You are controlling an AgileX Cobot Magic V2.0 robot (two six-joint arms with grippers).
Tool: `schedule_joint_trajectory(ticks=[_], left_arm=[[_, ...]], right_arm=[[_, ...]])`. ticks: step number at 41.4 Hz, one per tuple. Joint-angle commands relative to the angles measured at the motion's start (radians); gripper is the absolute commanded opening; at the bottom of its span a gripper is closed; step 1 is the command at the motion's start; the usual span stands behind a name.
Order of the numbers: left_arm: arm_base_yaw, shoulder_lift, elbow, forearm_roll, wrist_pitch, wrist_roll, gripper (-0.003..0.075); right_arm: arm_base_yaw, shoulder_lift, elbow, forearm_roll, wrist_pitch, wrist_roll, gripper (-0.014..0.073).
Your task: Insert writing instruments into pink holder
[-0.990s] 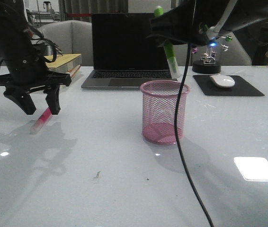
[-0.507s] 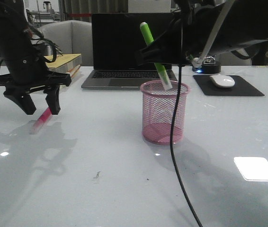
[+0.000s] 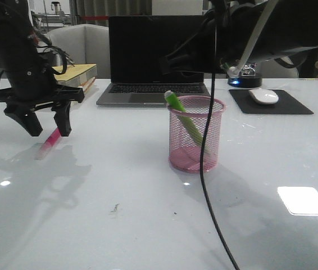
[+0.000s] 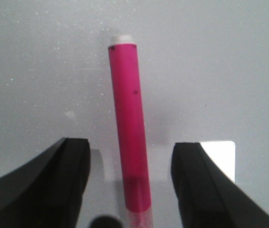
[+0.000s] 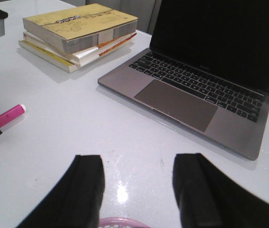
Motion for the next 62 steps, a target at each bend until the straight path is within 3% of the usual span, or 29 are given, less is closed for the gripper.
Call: schedule_joint_trajectory(ticks=[1, 7, 11, 14, 17, 21, 24, 36, 47, 50, 55, 62], left_arm=[[0.002, -0.062, -0.032, -0.006, -0.025, -0.007, 0.0446], [0.002, -0.062, -0.032, -0.006, -0.023, -0.007, 0.0446], [0.002, -0.062, -0.032, -0.006, -0.021, -0.007, 0.0446], [0.002, -0.062, -0.032, -0.006, -0.021, -0.007, 0.0446], [0.002, -0.062, -0.032, -0.006, -0.021, -0.007, 0.0446], [0.002, -0.062, -0.032, -0.006, -0.021, -0.007, 0.0445], [0.002, -0.062, -0.032, -0.006, -0.023, -0.007, 0.0446], [0.002, -0.049, -0.032, -0.006, -0.086, -0.007, 0.0446], [0.002, 0.017, -0.032, -0.006, -0.001, -0.007, 0.0438], [0.002, 0.019, -0.034, -0.006, 0.006, -0.007, 0.0365], [0.002, 0.019, -0.034, -0.006, 0.004, -0.007, 0.0098], [0.002, 0.019, -0.034, -0.006, -0.008, -0.007, 0.0099]], right_arm=[[0.000, -0.046, -0.027, -0.015, -0.127, -0.004, 0.0449], [0.000, -0.062, -0.027, -0.015, -0.222, -0.004, 0.0449], [-0.001, -0.135, -0.031, -0.015, -0.176, -0.004, 0.0449], [-0.006, -0.206, -0.066, -0.015, -0.018, -0.004, 0.0449], [-0.029, -0.268, -0.140, -0.007, 0.237, -0.004, 0.0449], [-0.099, -0.319, -0.217, 0.100, 0.525, -0.004, 0.0449], [-0.159, -0.357, -0.217, 0.126, 0.590, -0.004, 0.0449], [-0.208, -0.390, -0.217, 0.124, 0.718, -0.004, 0.0449], [-0.208, -0.390, -0.216, 0.116, 0.728, -0.004, 0.0449], [-0.208, -0.390, -0.216, 0.116, 0.729, -0.004, 0.0449], [-0.208, -0.390, -0.216, 0.116, 0.737, -0.004, 0.0449], [-0.208, -0.390, -0.216, 0.116, 0.744, -0.004, 0.0449]])
